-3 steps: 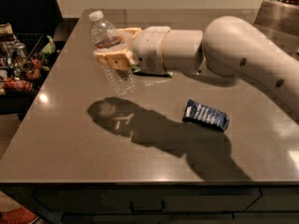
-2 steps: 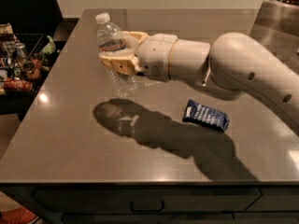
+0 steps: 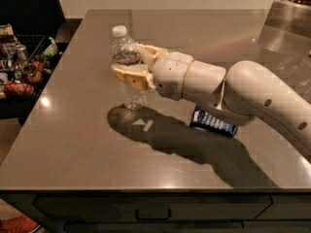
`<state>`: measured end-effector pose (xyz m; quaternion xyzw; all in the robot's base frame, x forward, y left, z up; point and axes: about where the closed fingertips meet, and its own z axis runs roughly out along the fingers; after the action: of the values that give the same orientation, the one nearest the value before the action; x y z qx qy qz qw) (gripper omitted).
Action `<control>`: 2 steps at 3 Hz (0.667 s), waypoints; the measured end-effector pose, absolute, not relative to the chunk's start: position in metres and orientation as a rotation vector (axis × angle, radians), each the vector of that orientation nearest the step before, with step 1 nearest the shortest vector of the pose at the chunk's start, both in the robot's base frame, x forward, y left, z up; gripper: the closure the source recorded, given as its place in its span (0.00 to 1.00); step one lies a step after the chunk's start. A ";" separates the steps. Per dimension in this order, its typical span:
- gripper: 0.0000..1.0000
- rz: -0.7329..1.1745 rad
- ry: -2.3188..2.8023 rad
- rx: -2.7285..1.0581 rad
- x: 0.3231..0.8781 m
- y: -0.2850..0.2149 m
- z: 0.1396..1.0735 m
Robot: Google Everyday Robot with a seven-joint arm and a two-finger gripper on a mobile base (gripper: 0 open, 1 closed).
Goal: Place water bottle upright
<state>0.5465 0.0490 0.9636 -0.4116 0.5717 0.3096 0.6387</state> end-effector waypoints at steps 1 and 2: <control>1.00 0.710 1.276 -0.916 0.546 0.044 0.957; 1.00 0.719 1.247 -0.905 0.546 0.039 0.951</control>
Offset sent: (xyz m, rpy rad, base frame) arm 0.0010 -0.0212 -0.0211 0.0855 -0.0551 0.0020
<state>0.5458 0.0388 0.9514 -0.4001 0.5509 0.3179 0.6598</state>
